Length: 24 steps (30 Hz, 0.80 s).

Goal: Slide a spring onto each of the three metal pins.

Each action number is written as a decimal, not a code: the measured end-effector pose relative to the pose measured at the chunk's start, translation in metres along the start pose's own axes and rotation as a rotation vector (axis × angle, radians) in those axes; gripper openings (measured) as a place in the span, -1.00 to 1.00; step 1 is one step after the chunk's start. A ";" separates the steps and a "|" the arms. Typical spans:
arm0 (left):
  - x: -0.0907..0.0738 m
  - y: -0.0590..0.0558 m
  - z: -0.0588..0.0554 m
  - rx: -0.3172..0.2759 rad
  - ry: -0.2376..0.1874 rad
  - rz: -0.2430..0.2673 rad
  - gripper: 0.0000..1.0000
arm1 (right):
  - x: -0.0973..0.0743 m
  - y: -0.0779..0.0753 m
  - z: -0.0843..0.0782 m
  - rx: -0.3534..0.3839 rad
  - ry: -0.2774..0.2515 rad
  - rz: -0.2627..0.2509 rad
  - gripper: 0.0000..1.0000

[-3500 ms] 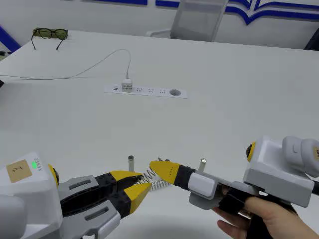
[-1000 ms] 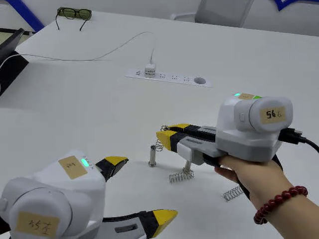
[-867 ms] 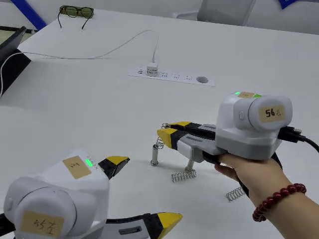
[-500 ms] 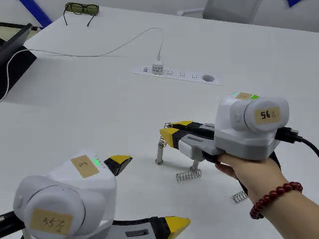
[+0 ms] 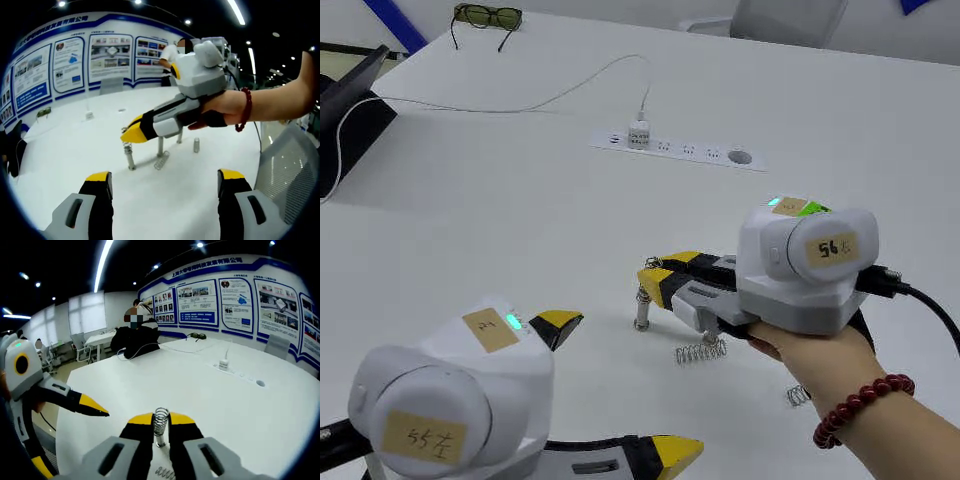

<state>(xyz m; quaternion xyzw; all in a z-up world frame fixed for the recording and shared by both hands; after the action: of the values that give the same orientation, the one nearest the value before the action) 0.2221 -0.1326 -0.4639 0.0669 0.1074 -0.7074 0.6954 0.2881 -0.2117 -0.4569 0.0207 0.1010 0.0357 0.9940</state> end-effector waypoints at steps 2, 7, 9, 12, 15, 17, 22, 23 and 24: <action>0.000 -0.001 -0.001 0.000 0.006 -0.003 0.74 | 0.000 0.001 0.000 -0.007 0.002 0.002 -0.77; 0.000 -0.002 -0.001 -0.005 0.005 -0.007 0.74 | -0.002 0.005 -0.003 -0.078 0.027 0.011 -0.77; 0.000 -0.002 -0.001 -0.004 0.004 -0.008 0.73 | -0.001 0.007 -0.006 -0.093 0.036 0.017 -0.77; 0.000 -0.002 -0.001 -0.003 0.005 -0.010 0.73 | 0.000 0.006 -0.009 -0.092 0.046 0.018 -0.77; 0.000 -0.002 -0.002 -0.002 0.008 -0.010 0.71 | 0.002 0.005 -0.014 -0.089 0.060 0.016 -0.77; -0.001 -0.003 -0.002 -0.006 0.006 -0.011 0.71 | 0.002 0.005 -0.016 -0.092 0.066 0.015 -0.77; 0.000 -0.003 -0.003 -0.003 0.010 -0.012 0.70 | 0.003 0.006 -0.023 -0.096 0.089 0.017 -0.77; 0.000 -0.003 -0.002 -0.003 0.009 -0.013 0.70 | 0.003 0.006 -0.025 -0.095 0.095 0.017 -0.77; 0.000 -0.003 -0.002 -0.003 0.008 -0.013 0.70 | 0.003 0.006 -0.026 -0.094 0.098 0.017 -0.77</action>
<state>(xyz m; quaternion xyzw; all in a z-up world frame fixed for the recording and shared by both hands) 0.2186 -0.1320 -0.4657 0.0679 0.1117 -0.7115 0.6904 0.2854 -0.2048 -0.4828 -0.0271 0.1473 0.0498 0.9875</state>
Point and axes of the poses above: the centre of the closed fingertips' face, and the gripper's own axes: x roughly forward along the fingers, y roughly to its left, z roughly out of its top, the point moved 1 cm from there along -x, roughly backward along the fingers, and after that the axes turned 12 degrees about -y, right-handed, at the moved point
